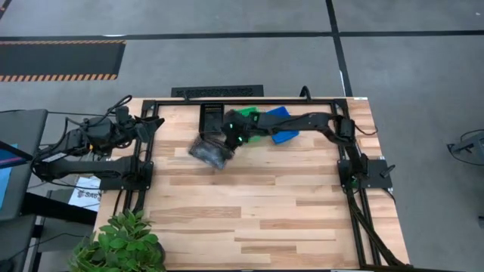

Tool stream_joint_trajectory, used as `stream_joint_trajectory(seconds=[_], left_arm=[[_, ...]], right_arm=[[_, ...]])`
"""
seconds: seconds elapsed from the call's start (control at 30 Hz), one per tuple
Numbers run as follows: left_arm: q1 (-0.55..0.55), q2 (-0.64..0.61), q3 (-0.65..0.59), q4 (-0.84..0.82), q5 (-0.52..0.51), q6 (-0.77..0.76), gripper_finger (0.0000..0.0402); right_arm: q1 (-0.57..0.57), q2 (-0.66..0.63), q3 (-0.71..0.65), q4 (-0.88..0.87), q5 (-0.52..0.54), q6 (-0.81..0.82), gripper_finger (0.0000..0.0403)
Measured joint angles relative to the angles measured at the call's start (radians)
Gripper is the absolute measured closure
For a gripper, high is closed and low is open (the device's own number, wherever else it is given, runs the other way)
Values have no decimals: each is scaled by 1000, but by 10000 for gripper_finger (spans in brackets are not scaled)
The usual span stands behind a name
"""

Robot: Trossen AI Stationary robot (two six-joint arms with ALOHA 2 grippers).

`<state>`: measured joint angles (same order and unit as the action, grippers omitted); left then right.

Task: Stack baskets by color
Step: Stack the bottom black bin on top of the top black bins

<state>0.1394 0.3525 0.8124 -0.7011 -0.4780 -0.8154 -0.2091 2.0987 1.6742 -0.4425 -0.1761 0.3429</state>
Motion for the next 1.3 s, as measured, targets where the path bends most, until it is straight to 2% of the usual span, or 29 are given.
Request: stream_joint_trajectory(seconds=[0.23,0.3,0.63,0.77,1.0,1.3], left_arm=[[0,0,0,-2,0,0,136],[0,0,0,0,0,0,136],[0,0,0,1,0,0,136],[0,0,0,1,-3,0,136],[0,0,0,1,-25,0,136],[0,0,0,1,-33,0,136]], right_arm=[[-59,-46,97,45,7,159,398],[-80,-56,103,36,50,212,398],[-147,-50,106,233,325,546,396],[-147,-50,106,233,412,600,398],[-130,-49,57,206,484,705,392],[-106,-2,48,176,496,690,388]])
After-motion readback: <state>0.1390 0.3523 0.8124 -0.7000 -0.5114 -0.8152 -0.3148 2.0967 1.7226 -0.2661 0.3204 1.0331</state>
